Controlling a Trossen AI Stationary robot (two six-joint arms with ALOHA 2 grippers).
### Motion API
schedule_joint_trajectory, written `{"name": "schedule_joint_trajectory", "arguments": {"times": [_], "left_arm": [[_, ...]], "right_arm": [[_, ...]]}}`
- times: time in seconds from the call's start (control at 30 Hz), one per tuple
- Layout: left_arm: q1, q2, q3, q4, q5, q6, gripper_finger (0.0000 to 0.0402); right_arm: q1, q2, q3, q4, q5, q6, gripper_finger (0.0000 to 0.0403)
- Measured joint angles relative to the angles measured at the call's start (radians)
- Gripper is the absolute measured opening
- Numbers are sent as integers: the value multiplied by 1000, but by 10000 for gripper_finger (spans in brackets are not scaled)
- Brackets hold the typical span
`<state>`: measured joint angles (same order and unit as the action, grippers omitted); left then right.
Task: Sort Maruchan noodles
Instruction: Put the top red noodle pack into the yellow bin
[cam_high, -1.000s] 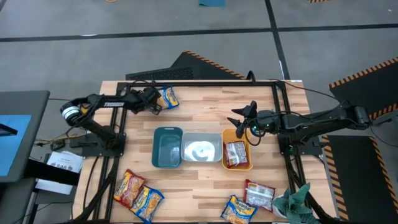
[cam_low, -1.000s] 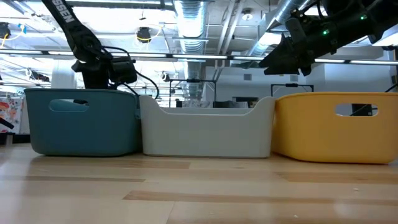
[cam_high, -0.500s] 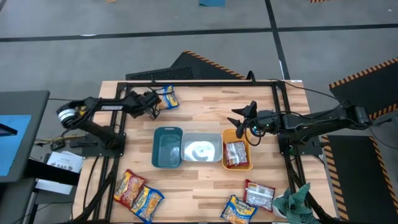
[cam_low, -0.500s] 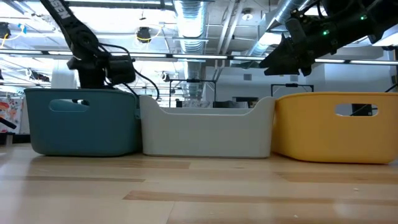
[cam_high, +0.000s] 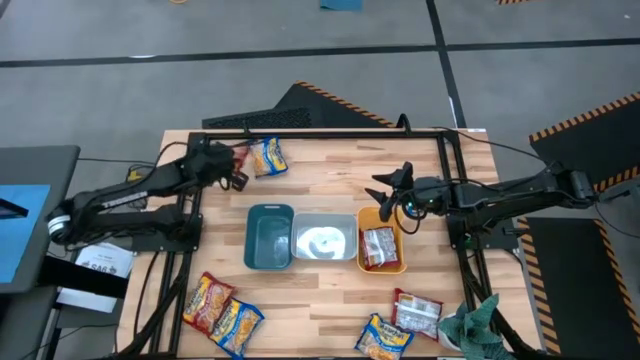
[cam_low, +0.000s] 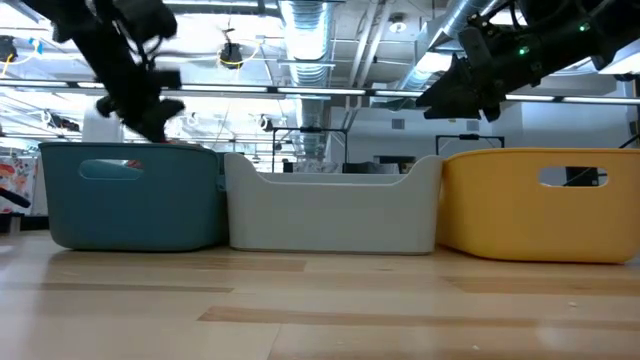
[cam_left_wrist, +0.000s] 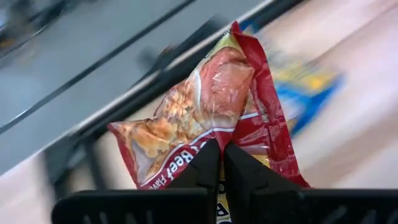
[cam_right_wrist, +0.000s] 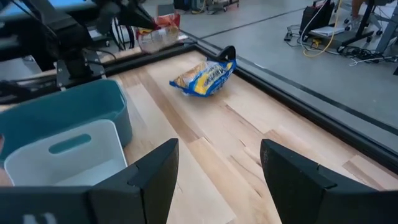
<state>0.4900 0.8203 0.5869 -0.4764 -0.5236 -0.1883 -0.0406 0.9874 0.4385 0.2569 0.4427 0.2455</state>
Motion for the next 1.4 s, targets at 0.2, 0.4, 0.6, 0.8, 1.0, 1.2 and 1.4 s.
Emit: {"name": "schedule_joint_trajectory", "arguments": {"times": [0.2,0.4,0.6,0.8,1.0,1.2,1.4], "left_arm": [[-169,5,2,282,124,56,1],[-339,160,2,608,202,149,0],[-437,354,6,925,357,203,0],[-504,553,116,1039,479,242,0],[-544,765,321,1049,579,351,0],[-549,962,505,1078,682,433,0],[-545,1110,632,1074,695,494,0]], "right_arm": [[0,0,0,82,1,-15,249],[0,0,0,162,2,-49,249],[0,0,0,211,3,-97,249],[0,-24,0,204,4,-159,249],[0,-87,1,169,7,-167,249],[0,-137,1,117,7,-167,249],[0,-145,1,90,7,-167,249]]}}
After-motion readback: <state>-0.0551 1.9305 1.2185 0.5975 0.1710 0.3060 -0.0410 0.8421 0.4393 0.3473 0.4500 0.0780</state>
